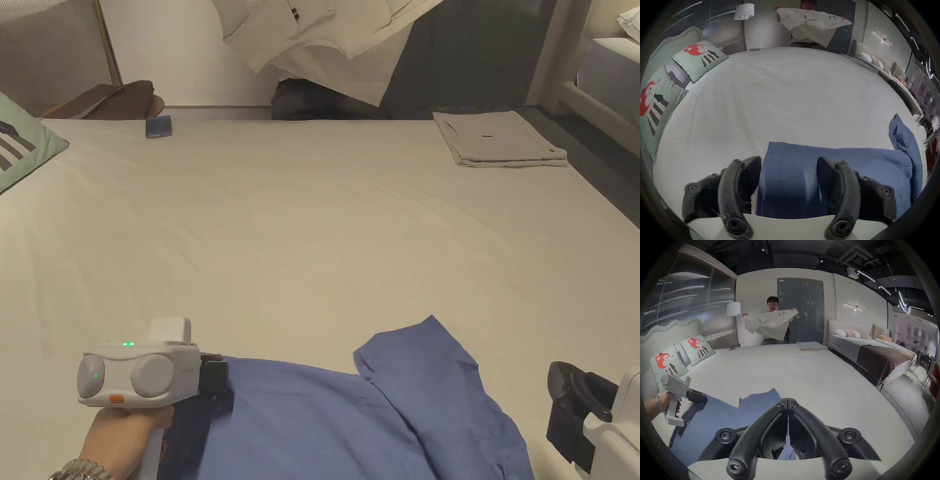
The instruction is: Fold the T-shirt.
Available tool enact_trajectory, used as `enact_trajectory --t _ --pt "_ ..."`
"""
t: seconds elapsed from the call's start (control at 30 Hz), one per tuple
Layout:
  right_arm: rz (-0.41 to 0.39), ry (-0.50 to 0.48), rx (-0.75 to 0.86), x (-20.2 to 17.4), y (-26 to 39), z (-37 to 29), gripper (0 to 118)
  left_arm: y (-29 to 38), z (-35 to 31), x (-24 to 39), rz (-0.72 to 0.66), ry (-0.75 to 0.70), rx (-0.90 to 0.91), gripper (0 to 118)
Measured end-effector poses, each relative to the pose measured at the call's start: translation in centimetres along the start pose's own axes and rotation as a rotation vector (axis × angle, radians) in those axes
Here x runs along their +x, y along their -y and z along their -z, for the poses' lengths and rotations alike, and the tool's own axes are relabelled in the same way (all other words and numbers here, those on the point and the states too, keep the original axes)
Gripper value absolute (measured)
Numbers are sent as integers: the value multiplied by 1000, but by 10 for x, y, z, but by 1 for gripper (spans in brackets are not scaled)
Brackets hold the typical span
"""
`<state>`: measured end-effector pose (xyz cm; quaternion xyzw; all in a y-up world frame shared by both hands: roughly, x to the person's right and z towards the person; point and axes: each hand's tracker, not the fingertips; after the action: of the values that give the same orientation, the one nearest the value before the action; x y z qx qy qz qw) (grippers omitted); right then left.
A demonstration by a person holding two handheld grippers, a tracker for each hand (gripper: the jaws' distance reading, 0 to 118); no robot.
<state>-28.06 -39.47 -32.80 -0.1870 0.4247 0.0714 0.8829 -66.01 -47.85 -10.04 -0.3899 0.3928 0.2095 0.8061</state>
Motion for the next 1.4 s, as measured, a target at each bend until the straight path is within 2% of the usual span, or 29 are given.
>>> enact_trajectory --t 0.03,0.07,0.1,0.13,0.17,0.2,0.43,0.53,0.63,0.67,0.7,0.73,0.8,0.83,1.03,1.2,1.4 --pt "4 6 -21 0 0 6 0 1 -2 1 7 7 11 62" --pt "12 3 -42 2 0 14 11 2 -6 4 11 7 22 49" --pt "17 -9 -75 4 0 24 35 -2 -4 2 16 1 30 37" --pt "15 -16 -103 6 3 35 66 -2 -6 3 26 -1 41 19" --pt "14 -19 -134 7 3 46 90 0 -9 5 30 -6 55 3" --pt "1 -27 -150 8 3 56 91 1 -13 5 29 -9 65 3" --pt "-80 3 -413 11 21 113 89 6 -37 -1 -22 17 120 3" --pt "-97 -5 -508 8 38 123 79 7 -39 -4 -16 12 135 3" --pt "-80 -13 -483 4 47 119 63 9 -48 -3 -11 6 152 3" --pt "-88 -11 -474 0 44 115 41 9 -50 -3 -12 6 154 3" --pt "-80 -43 -467 -1 42 112 12 10 -51 -3 -14 4 153 3" --pt "-78 -56 -459 -2 42 108 1 11 -53 -4 -16 3 157 3" --pt "-149 -29 -410 -5 40 96 1 12 -57 -6 -26 3 161 3" --pt "-130 -72 -389 -3 36 86 1 13 -62 -7 -38 9 167 2" --pt "2 -20 -139 29 7 33 1 21 -112 -14 -66 34 240 2" --pt "39 4 66 47 -33 -39 1 30 -162 -26 -99 49 343 2" --pt "68 26 289 66 -57 -121 1 49 -252 -36 -137 59 525 2"
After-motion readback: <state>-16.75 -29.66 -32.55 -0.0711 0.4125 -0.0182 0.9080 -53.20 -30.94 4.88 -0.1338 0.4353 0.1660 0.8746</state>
